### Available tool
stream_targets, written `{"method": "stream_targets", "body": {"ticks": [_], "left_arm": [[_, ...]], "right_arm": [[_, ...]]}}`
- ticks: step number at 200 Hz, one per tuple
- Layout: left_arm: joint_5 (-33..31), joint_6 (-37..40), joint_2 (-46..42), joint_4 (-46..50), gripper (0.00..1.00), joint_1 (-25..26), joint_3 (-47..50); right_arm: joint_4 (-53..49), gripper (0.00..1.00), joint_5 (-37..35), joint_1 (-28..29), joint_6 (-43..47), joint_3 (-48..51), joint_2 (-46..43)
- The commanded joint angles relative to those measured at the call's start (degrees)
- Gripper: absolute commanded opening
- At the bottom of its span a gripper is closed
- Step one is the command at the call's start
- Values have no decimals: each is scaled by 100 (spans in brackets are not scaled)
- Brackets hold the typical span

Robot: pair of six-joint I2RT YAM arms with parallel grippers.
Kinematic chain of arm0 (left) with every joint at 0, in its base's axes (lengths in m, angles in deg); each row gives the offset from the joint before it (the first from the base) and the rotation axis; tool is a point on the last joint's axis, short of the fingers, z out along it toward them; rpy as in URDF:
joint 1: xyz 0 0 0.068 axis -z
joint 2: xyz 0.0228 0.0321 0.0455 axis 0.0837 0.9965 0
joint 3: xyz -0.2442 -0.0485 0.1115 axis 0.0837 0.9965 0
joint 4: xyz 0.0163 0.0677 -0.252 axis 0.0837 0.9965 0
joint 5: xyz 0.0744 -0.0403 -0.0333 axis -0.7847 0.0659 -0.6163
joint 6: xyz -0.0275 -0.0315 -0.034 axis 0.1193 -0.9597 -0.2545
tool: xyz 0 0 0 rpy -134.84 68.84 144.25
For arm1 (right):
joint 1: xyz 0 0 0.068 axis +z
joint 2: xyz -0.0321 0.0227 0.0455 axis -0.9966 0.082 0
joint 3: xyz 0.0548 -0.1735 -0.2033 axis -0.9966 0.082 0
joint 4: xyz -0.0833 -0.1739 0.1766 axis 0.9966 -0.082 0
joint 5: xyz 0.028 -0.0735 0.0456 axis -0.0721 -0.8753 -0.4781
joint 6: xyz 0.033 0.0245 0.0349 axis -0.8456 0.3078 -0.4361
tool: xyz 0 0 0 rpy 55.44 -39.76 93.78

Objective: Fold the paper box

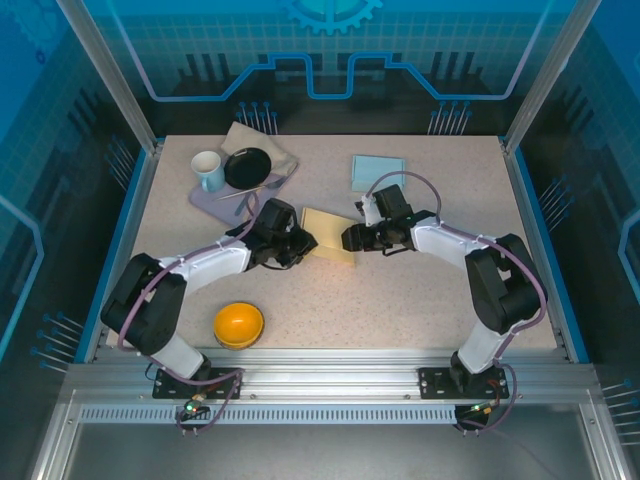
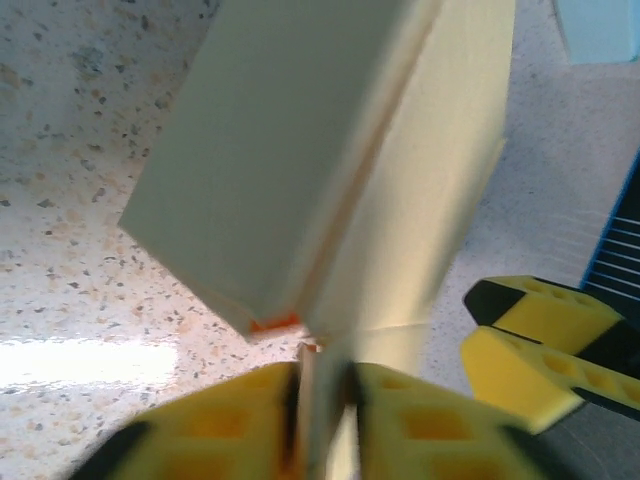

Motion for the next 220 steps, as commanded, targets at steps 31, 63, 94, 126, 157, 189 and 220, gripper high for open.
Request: {"method": "stream_targets", "body": {"ticks": [31,63,94,126,157,189,220], "left_arm": [[-479,769,-19,1287,62,-65,-444],[-580,923,-10,1605,68,-71,-461],[-498,1068,48,1620,63,-71,-532],[-445,1071,252,1683,48,-71,-716],[-542,1032,358,1788,45,-75,-720],[-728,1089,454,1944,43,-69,-747],[-774,1110,567,1924,41,-68,-743]], "right_arm": [[-291,52,-179,-78,53,-6,-279],[-422,52,-266,-78,173,-34,-323],[-509,52,-370,-69,292,-39,-304],[-492,51,-386,-56,301,-24,-213],[-498,51,-386,-51,310,-35,-208],[-531,51,-390,-52,338,-67,-191],[-492,51,-392,-52,328,-49,-170]]}}
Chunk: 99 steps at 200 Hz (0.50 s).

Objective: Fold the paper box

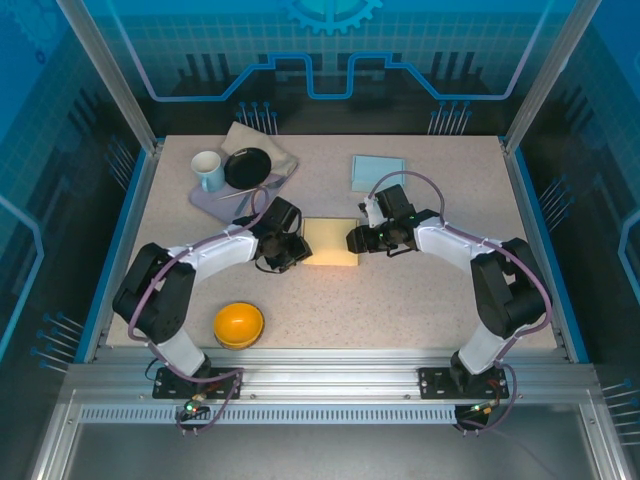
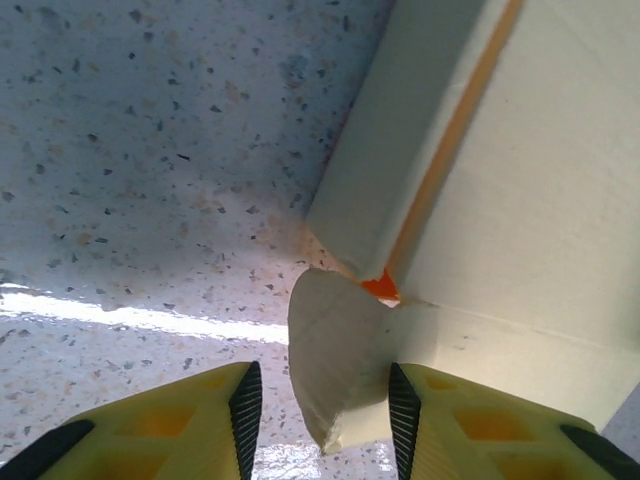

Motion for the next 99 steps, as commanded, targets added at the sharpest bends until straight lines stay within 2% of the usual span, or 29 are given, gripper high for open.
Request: {"method": "stream_targets", "body": {"ticks": [1,48,99], "left_arm": [[-169,151,112,208,41,-30,-135],[-135,338,167,-83,43,-44,-181],[-170,825,243,29,45,-180,-570]], "right_arm": [[-94,51,-22,-36,65,-49,25],[-62,51,-3,-36,45,-74,114],[-139,51,-62,-49,108,-256,251]]}}
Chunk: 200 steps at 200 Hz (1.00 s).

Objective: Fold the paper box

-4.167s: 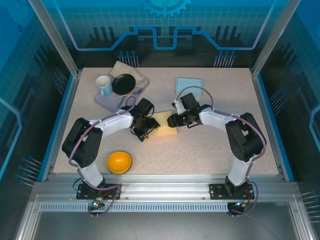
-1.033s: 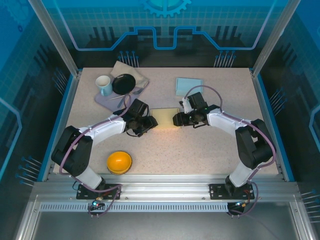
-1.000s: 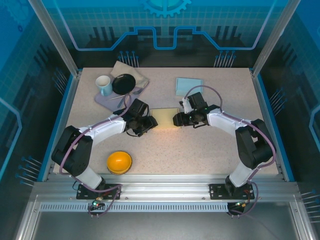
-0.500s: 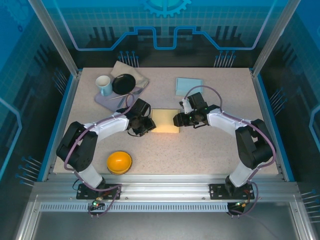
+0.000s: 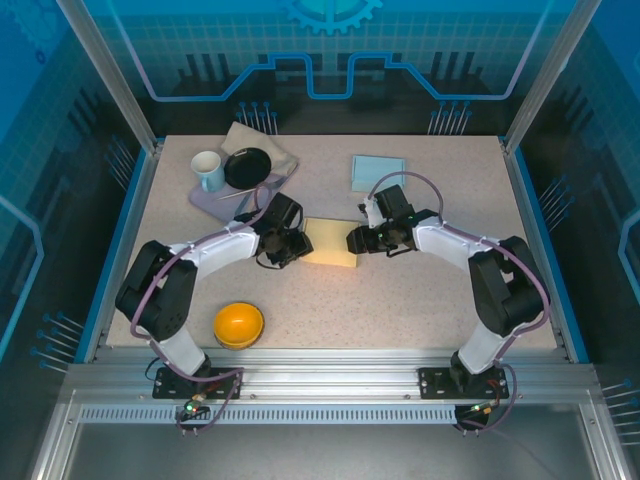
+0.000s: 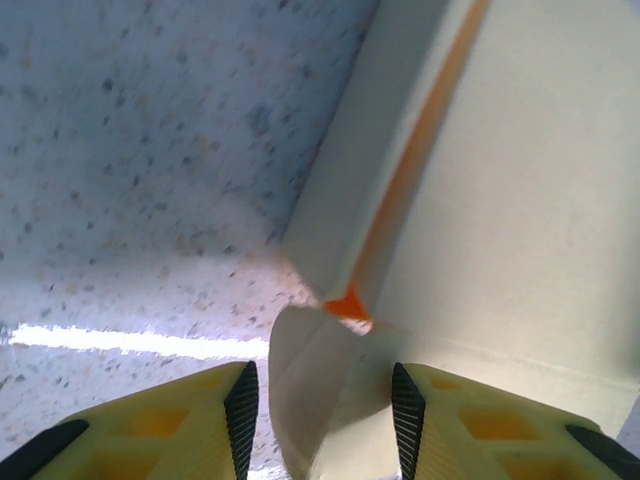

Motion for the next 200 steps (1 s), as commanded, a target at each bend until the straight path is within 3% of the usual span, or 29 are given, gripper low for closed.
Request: {"method": "stream_targets", "body": {"ticks": [1,29,60,150,200], "left_arm": [[-41,392,161,26,45,-134,-286],[395,363,287,-316,56,-347,-219],[330,359,343,-123,66,-380,-409],[813,-288,714,-342,63,-376,-247],[757,-481,968,-42,61,-349,-316]], "right_arm": [[-137,51,-22,-56,106,-225,149],[-163,51,-15,-106,116,-318,248],[-182,51,21,-161,143,-379,316],[-166,51,31,-195,159,-350,451],[-166,51,22,-195,152,-354,477]]}}
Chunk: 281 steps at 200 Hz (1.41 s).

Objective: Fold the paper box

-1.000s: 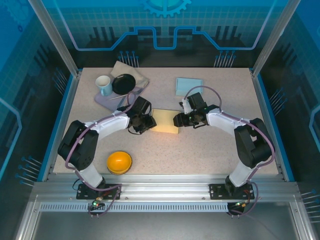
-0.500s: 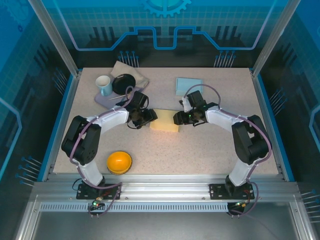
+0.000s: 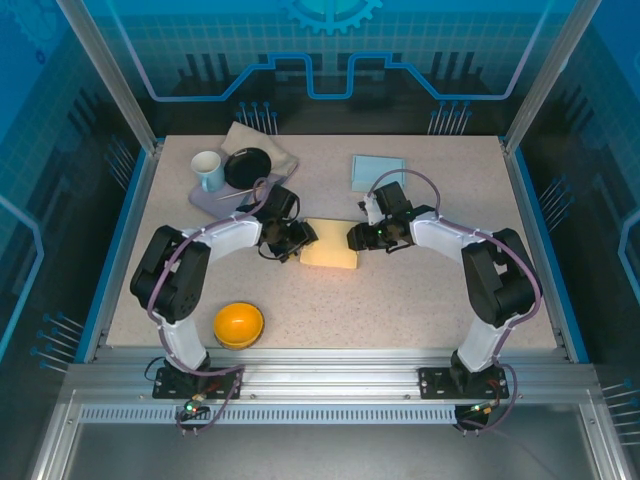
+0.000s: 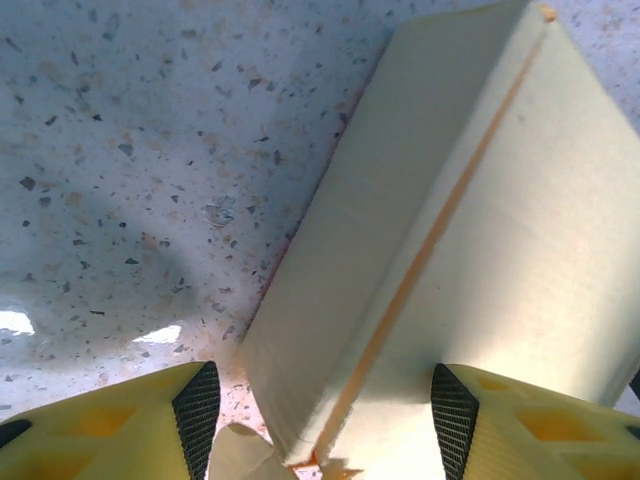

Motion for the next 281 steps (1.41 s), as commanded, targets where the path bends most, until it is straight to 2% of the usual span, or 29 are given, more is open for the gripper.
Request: {"method": "stream_targets", "body": {"ticks": [1,104,204,281], "left_arm": [[76,-203,204,286,61,27,17],[88,-699,294,512,60,50,-14],[13,-949,329,1116,61,131,-397],[234,-1181,470,1077,60,159,-462]], "right_arm": [[-125,51,26,-81,66,-102,107],[-198,51,46,-81,55,-142,-9],[-202,51,64,-81,73,-146,6],[-206,51,65,-83,101,-133,19]]}}
